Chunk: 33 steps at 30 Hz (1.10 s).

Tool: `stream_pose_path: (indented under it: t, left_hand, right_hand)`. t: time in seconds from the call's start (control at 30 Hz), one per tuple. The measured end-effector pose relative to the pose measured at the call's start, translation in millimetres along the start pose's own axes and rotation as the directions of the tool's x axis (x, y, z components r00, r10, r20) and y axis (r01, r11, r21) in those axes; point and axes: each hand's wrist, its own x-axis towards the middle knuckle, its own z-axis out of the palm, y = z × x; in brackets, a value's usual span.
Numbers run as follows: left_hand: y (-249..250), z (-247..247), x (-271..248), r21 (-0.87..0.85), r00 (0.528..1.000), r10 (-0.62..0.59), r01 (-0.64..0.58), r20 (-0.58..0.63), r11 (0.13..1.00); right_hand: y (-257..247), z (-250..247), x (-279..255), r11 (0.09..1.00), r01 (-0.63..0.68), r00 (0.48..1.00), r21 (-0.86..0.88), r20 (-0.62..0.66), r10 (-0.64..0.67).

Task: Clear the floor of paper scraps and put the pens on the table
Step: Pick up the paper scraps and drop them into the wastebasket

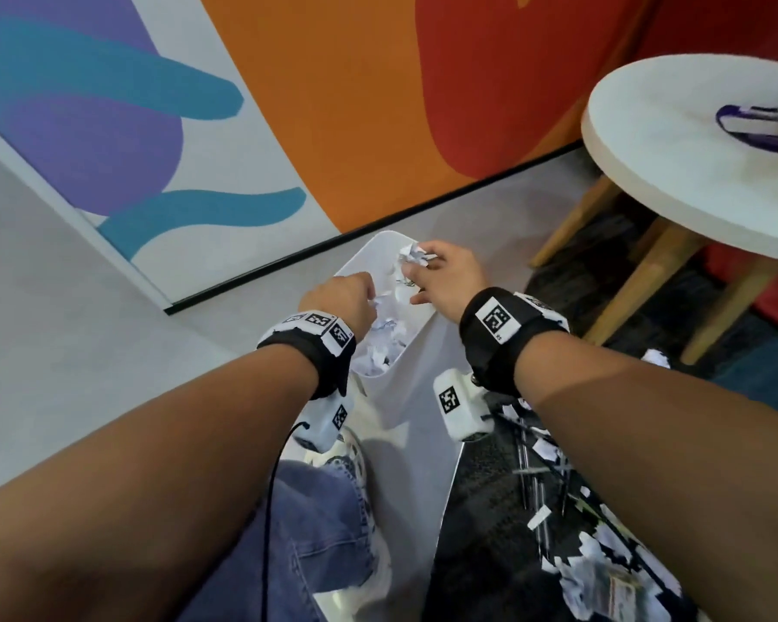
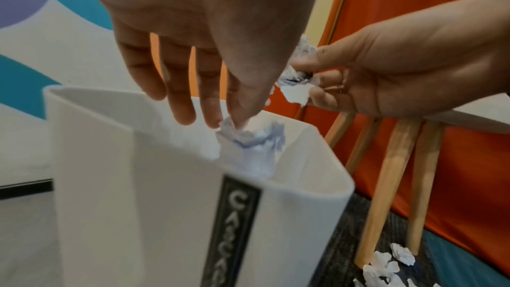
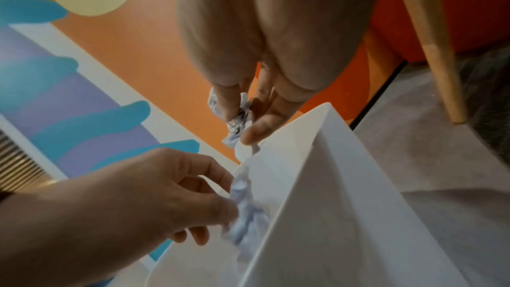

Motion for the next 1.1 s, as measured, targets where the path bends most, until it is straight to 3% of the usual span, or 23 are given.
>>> stream_pose_path:
  t: [0.17, 0.33, 0.47, 0.63, 0.77, 0.87, 0.97, 1.1]
  left_hand:
    - [-8, 9, 3, 0.103, 0.988, -0.008, -0.008, 0.154, 0.995]
    - [-4, 2, 5, 0.168, 0.998, -0.012, 0.001, 0.064, 0.986]
    - [13, -12, 3, 0.144, 0.999, 0.021, -0.016, -0.03, 0.989]
    - [62, -26, -10, 0.051, 0.979, 0.169, -0.164, -0.117, 0.985]
    - [124, -8, -27, -0.048, 0.946, 0.315, -0.319, -0.074, 0.946]
    - [167, 18, -37, -0.084, 0.894, 0.445, -0.441, 0.041, 0.894]
    - [205, 57, -45, -0.116, 0.776, 0.581, -0.571, 0.246, 0.813]
    - [241, 112, -52, -0.138, 0.679, 0.614, -0.618, 0.403, 0.774]
  right_hand:
    - [5, 6, 5, 0.956, 0.063, 0.998, -0.285, 0.041, -0.054]
    - [11, 1, 4, 0.832, 0.058, 0.993, -0.552, 0.115, 0.007]
    - [7, -8, 1, 0.851, 0.061, 0.997, -0.521, 0.076, -0.025]
    - [19, -43, -15, 0.906, -0.002, 0.991, -0.423, -0.125, -0.056]
    - [48, -93, -43, 0.915, -0.147, 0.956, -0.376, -0.291, 0.034]
    - [79, -135, -69, 0.907, -0.261, 0.91, -0.33, -0.397, 0.117]
    - [118, -180, -100, 0.864, -0.424, 0.839, -0.271, -0.475, 0.263]
    - [176, -224, -144, 0.792, -0.595, 0.707, -0.141, -0.561, 0.431]
